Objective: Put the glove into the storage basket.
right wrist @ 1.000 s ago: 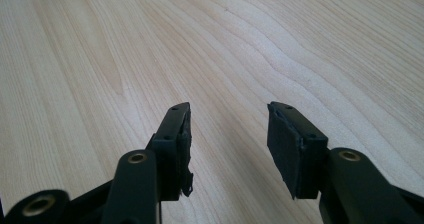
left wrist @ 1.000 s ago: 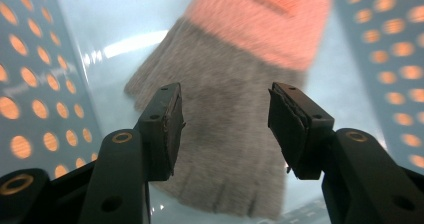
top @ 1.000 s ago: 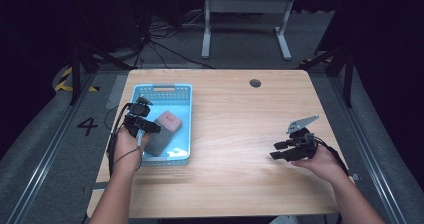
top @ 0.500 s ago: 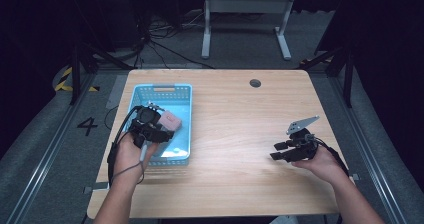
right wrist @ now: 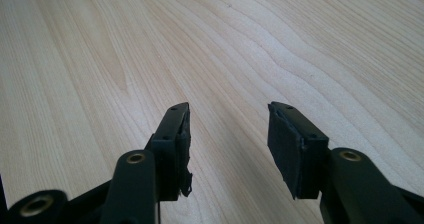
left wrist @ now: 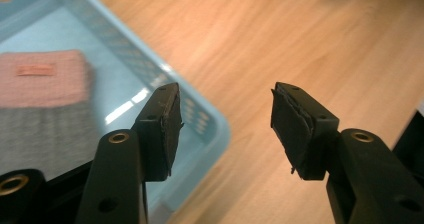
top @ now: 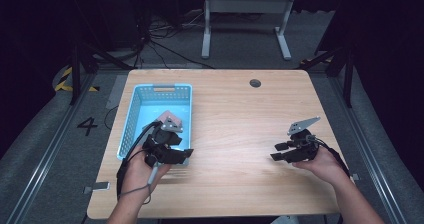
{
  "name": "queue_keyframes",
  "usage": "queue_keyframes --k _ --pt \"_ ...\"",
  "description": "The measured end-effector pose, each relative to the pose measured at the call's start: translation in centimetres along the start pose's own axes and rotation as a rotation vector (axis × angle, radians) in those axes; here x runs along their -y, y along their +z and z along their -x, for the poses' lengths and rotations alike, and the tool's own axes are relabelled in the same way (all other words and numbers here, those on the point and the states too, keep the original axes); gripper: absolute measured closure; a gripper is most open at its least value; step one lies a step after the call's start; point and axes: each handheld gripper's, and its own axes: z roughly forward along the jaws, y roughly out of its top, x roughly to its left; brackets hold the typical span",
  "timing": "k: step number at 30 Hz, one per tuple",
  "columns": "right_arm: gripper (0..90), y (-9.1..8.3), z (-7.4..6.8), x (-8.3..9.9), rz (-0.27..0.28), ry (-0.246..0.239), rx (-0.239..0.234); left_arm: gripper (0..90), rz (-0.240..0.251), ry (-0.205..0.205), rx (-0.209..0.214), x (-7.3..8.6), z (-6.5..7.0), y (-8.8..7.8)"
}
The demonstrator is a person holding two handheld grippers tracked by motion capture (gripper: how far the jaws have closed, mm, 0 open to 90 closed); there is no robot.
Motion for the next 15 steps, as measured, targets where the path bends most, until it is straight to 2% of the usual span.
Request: queue_keyframes --k 2,4,5,6,10,15 --pt "51.8 0.0 0.0 0.1 0.001 -0.005 -0.001 45.7 0.008 0.027 0.027 0.1 0.6 0.4" --pt "51.7 0.0 0.1 0.1 0.002 -0.002 0.001 45.8 0.014 0.058 0.077 0.4 1.3 1.5" --pt "51.7 0.0 0.1 0.1 0.002 -0.002 0.001 45.8 0.014 0.058 0.077 0.4 1.3 1.5" --pt "51.7 -0.1 0.1 0.1 0.001 0.002 0.000 45.8 -0.001 0.067 0.090 0.5 1.5 2.4" --pt "51.6 -0.1 0.1 0.2 0.003 0.000 0.002 45.3 -0.019 0.084 0.100 0.6 1.8 3.7" --pt "51.1 0.1 0.2 0.4 0.000 0.002 0.011 43.5 0.002 0.090 0.110 0.6 2.2 4.1"
